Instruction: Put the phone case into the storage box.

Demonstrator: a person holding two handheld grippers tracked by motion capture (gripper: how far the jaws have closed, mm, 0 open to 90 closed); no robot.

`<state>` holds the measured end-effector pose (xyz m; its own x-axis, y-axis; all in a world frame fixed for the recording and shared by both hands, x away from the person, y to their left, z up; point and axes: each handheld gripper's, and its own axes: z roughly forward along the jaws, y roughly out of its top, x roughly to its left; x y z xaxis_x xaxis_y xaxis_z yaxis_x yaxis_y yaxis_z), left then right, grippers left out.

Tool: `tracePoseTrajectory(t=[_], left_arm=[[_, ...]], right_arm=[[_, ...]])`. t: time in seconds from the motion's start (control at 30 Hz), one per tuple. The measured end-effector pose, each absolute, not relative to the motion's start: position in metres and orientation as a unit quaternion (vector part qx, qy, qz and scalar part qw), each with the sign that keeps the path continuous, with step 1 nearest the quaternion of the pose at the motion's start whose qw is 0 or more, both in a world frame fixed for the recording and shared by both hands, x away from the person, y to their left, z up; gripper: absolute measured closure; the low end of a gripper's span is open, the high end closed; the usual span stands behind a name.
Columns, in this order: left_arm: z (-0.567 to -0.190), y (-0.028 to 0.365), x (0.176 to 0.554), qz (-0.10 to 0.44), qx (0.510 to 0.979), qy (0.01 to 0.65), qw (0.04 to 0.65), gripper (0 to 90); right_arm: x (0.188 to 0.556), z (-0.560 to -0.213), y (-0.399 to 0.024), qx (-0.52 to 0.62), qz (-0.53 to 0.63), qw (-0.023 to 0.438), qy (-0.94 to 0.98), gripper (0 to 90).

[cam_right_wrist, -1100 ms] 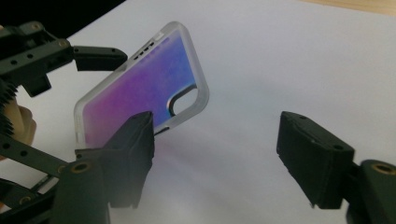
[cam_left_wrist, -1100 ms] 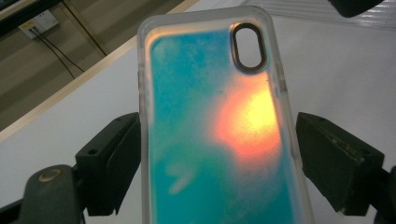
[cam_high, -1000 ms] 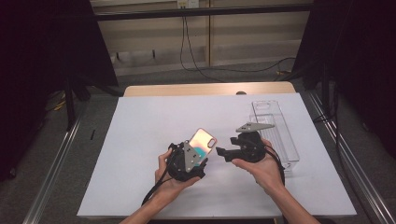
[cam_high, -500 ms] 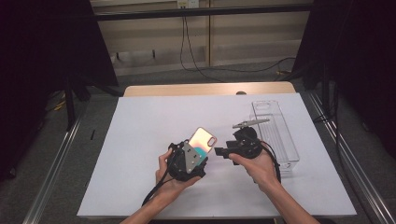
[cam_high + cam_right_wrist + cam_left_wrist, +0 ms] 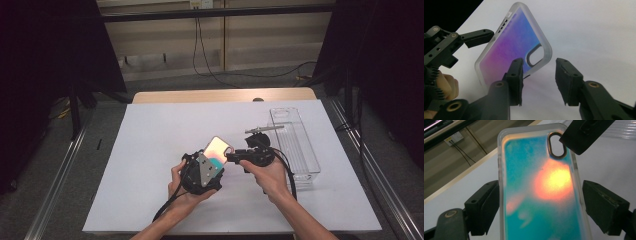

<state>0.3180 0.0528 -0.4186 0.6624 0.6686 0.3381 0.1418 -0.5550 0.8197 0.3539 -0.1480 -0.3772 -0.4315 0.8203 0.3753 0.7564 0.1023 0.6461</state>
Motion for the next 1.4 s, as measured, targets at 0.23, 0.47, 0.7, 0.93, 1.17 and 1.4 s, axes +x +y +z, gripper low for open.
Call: tracePoseTrajectory(t=[0.23, 0.47, 0.7, 0.93, 1.17, 1.4], left_arm=[[-0.419, 0.051, 0.317, 0.333, 0.818, 0.244, 0.401, 16.8], [-0.421, 0.050, 0.316, 0.339, 0.820, 0.239, 0.394, 16.8], [-0.422, 0.048, 0.316, 0.344, 0.821, 0.235, 0.391, 16.8], [-0.423, 0.048, 0.316, 0.349, 0.818, 0.236, 0.391, 16.8], [-0.423, 0.051, 0.319, 0.346, 0.814, 0.249, 0.395, 16.9], [-0.424, 0.052, 0.324, 0.345, 0.812, 0.258, 0.394, 16.9]], right_arm=[[0.358, -0.378, -0.147, 0.551, 0.413, 0.019, 0.725, 67.8], [0.361, -0.379, -0.148, 0.574, 0.405, 0.000, 0.712, 71.1], [0.364, -0.382, -0.150, 0.587, 0.403, -0.025, 0.702, 71.8], [0.366, -0.386, -0.147, 0.595, 0.399, -0.041, 0.696, 72.6], [0.364, -0.384, -0.144, 0.598, 0.425, -0.044, 0.678, 78.0], [0.363, -0.384, -0.145, 0.597, 0.441, -0.061, 0.667, 82.3]])
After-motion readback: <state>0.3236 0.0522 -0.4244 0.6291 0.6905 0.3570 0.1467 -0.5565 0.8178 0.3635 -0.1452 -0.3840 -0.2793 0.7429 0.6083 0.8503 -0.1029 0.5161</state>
